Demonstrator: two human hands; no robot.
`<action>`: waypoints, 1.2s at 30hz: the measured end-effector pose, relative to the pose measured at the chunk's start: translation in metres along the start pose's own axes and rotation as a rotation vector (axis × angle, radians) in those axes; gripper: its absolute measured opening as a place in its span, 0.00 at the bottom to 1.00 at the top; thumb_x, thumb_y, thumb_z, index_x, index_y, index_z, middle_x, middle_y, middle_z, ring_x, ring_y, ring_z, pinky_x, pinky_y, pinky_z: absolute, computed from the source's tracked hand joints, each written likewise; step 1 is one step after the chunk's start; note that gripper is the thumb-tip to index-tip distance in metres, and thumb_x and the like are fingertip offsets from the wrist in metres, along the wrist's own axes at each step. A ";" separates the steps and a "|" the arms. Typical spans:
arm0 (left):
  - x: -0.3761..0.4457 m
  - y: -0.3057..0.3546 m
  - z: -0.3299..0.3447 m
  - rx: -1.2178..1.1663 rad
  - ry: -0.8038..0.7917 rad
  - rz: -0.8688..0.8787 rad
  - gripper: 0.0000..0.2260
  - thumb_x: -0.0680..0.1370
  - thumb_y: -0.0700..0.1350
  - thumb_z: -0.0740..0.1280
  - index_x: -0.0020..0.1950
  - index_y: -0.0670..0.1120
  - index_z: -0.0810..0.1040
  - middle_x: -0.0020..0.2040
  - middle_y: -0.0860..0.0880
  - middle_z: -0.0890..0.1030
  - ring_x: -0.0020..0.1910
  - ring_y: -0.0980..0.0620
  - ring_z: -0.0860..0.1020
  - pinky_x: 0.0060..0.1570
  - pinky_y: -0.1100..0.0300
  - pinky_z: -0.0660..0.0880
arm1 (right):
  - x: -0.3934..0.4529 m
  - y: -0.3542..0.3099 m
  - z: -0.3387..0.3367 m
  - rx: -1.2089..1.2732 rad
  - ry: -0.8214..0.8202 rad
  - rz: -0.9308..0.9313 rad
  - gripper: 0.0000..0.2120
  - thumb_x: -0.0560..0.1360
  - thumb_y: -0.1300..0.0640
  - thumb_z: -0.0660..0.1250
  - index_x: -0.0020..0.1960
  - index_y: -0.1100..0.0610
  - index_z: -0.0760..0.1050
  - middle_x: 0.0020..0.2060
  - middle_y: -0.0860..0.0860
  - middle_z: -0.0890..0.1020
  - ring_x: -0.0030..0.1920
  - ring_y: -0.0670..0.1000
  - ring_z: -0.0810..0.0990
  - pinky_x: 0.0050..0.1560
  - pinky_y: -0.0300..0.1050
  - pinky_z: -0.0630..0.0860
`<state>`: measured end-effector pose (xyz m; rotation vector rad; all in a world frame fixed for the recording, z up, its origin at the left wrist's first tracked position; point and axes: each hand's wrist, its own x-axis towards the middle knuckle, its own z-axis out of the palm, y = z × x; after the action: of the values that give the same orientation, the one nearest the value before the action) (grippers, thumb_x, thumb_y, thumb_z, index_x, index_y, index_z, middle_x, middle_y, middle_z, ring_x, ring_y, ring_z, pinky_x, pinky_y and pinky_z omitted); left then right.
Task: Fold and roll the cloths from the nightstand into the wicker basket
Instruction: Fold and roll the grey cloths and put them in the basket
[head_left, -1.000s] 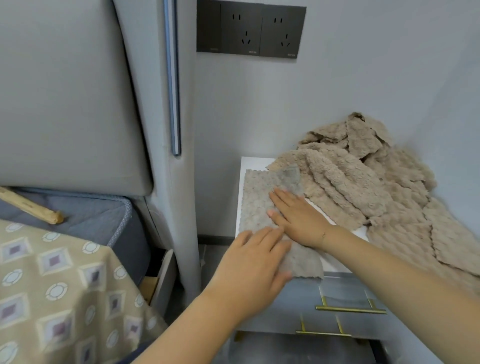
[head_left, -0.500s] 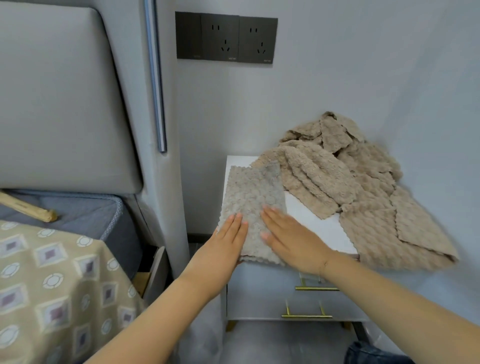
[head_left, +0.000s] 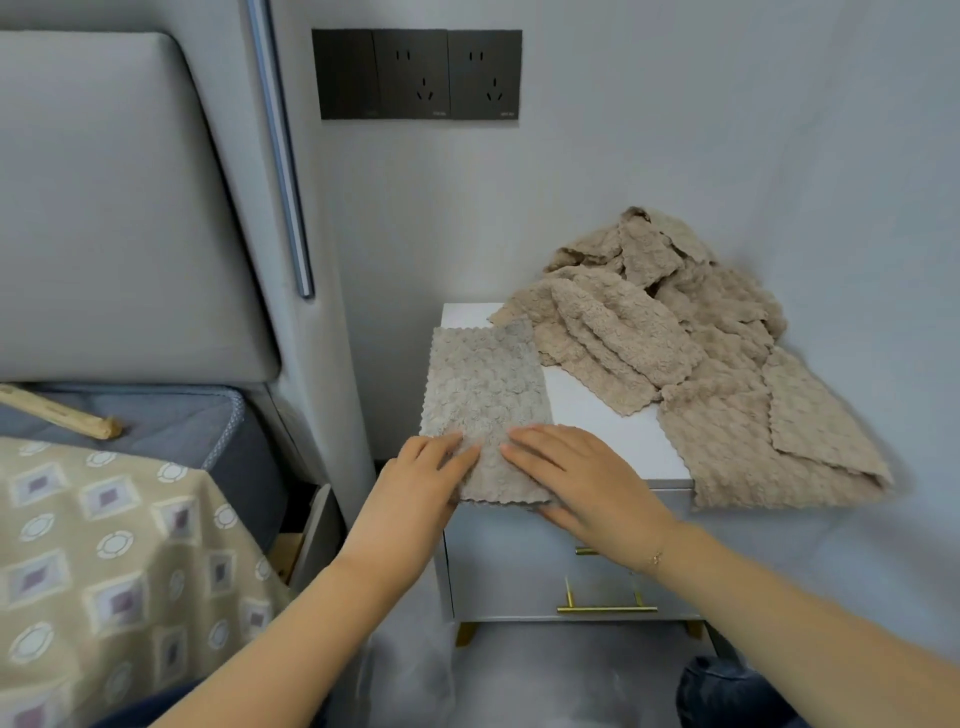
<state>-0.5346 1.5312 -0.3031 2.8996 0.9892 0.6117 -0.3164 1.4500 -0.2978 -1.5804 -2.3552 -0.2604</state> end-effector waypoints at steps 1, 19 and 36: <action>-0.002 -0.002 -0.002 -0.053 0.032 -0.013 0.27 0.63 0.37 0.80 0.60 0.45 0.80 0.58 0.46 0.81 0.55 0.48 0.76 0.46 0.51 0.81 | 0.003 -0.001 0.005 0.035 0.096 -0.018 0.26 0.68 0.58 0.75 0.65 0.57 0.74 0.62 0.52 0.77 0.61 0.51 0.72 0.63 0.47 0.71; 0.018 -0.019 -0.011 -0.586 -0.033 -0.414 0.19 0.75 0.57 0.67 0.41 0.39 0.79 0.34 0.42 0.74 0.32 0.56 0.68 0.36 0.60 0.65 | 0.006 0.029 0.007 0.609 0.237 0.435 0.22 0.71 0.43 0.68 0.27 0.51 0.61 0.25 0.45 0.64 0.32 0.45 0.65 0.35 0.43 0.61; 0.025 -0.014 0.000 -0.647 0.123 -0.653 0.16 0.74 0.53 0.71 0.37 0.42 0.73 0.28 0.54 0.72 0.27 0.59 0.66 0.30 0.69 0.65 | 0.029 0.031 0.011 0.474 0.239 0.669 0.32 0.72 0.38 0.67 0.22 0.52 0.55 0.16 0.48 0.60 0.24 0.48 0.63 0.44 0.46 0.63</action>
<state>-0.5249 1.5570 -0.2960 1.8637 1.3403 0.8495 -0.3000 1.4905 -0.2983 -1.8387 -1.4539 0.2280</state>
